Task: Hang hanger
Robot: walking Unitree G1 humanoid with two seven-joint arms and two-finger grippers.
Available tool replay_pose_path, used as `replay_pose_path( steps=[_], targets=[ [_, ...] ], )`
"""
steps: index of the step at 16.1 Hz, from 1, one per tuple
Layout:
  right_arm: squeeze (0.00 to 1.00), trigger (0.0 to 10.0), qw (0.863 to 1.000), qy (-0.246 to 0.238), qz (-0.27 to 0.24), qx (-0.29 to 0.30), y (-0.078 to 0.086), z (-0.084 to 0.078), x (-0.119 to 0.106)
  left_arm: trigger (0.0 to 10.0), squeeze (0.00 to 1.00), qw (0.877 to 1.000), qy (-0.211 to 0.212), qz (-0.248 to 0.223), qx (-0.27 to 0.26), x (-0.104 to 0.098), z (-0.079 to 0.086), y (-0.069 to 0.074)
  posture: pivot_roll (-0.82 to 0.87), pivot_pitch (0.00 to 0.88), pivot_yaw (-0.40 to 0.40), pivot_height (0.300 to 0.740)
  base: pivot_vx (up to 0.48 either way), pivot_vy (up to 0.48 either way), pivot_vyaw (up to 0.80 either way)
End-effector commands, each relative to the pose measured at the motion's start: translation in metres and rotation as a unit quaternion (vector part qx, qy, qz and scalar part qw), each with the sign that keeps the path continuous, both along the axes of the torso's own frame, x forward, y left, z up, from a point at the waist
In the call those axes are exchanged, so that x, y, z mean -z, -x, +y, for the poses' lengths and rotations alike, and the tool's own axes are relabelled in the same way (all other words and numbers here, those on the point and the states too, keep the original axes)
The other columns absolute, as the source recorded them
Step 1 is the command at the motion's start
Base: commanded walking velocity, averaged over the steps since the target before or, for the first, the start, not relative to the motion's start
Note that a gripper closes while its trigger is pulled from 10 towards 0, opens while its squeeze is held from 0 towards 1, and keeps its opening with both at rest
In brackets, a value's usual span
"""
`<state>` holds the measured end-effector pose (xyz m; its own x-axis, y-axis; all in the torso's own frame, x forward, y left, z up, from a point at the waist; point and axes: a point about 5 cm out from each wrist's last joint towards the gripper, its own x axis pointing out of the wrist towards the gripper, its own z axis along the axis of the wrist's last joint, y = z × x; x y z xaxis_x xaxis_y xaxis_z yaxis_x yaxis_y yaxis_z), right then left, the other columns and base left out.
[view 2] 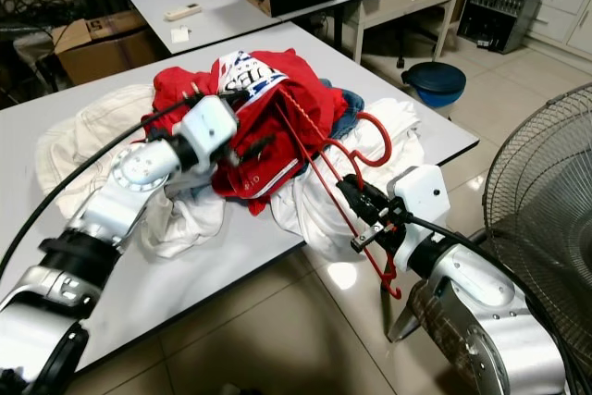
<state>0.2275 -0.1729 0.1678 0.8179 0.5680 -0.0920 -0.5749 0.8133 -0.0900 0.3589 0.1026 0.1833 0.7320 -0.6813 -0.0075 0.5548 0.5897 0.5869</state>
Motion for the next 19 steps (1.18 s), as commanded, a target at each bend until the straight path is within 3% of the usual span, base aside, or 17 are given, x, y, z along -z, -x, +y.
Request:
replay_pose_path(
  steps=[1, 3, 4, 9, 13, 19],
  targets=[
    [0.00, 10.0, 1.000, -0.004, -0.020, -0.017, 0.001, 0.005, -0.008, 10.0, 0.00, 1.000, -0.011, -0.009, -0.012, -0.004, 0.001, -0.004, -0.08, 0.000, 0.118, 0.740, 0.000, 0.000, 0.00],
    [0.00, 10.0, 1.000, -0.005, -0.021, -0.019, 0.001, 0.006, -0.009, 10.0, 0.00, 0.999, -0.033, -0.002, -0.043, 0.001, 0.000, -0.013, -0.09, 0.000, 0.128, 0.740, 0.000, 0.000, 0.00],
    [0.00, 10.0, 1.000, -0.006, -0.022, -0.019, 0.001, 0.006, -0.009, 0.0, 0.00, 0.997, -0.048, 0.014, -0.059, 0.007, 0.001, -0.017, -0.10, 0.000, 0.132, 0.740, 0.000, 0.000, 0.00],
    [0.00, 10.0, 1.000, -0.007, -0.020, -0.015, 0.003, 0.005, -0.008, 0.0, 0.00, 0.998, -0.001, 0.003, -0.060, -0.003, -0.004, -0.019, -0.09, 0.000, 0.130, 0.740, 0.000, 0.000, 0.00],
    [0.00, 10.0, 1.000, -0.003, -0.016, -0.010, 0.002, 0.003, -0.006, 0.0, 0.00, 0.998, -0.031, -0.012, -0.047, -0.004, 0.004, -0.015, -0.09, 0.000, 0.125, 0.740, 0.000, 0.000, 0.00],
    [0.00, 10.0, 1.000, -0.003, -0.016, -0.015, 0.000, 0.004, -0.006, 0.0, 0.00, 0.997, -0.036, -0.012, -0.061, -0.004, 0.009, -0.018, -0.09, 0.000, 0.120, 0.740, 0.000, 0.000, 0.00]
  ],
)
